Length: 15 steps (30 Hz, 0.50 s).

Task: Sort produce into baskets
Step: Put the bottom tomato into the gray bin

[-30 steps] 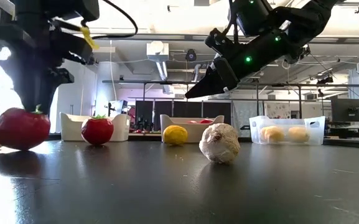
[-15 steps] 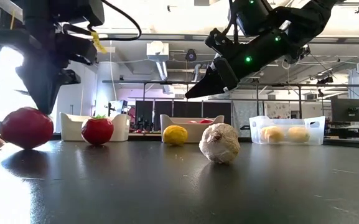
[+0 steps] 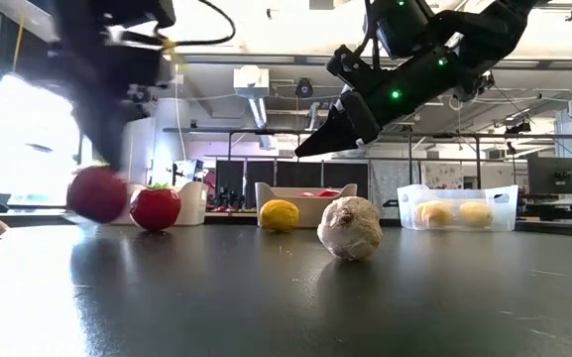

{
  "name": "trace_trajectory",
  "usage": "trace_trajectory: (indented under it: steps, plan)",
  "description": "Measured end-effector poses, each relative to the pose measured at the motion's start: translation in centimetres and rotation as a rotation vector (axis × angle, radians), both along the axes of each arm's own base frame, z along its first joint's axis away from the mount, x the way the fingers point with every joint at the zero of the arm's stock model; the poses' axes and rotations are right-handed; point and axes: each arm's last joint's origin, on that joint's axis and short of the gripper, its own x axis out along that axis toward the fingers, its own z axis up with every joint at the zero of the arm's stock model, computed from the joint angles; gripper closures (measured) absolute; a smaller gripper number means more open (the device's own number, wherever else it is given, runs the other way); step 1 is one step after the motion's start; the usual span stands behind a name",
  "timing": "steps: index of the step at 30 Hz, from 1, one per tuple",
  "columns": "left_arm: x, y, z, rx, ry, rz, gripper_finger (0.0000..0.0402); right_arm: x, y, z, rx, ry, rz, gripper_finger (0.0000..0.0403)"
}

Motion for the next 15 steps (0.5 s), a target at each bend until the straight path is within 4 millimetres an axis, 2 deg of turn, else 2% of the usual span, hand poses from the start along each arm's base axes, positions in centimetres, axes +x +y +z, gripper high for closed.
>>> trace_trajectory:
  steps: [6,15]
  plan:
    - [3.0,2.9,1.3,0.092,-0.321,0.112,0.0401,-0.2,0.0,0.5,0.003,-0.011,-0.001,0.0121]
    - [4.9,7.9,4.0,0.316,-0.649,0.2,0.0401,-0.4,0.0,0.8,0.026,-0.011,-0.012,0.0121]
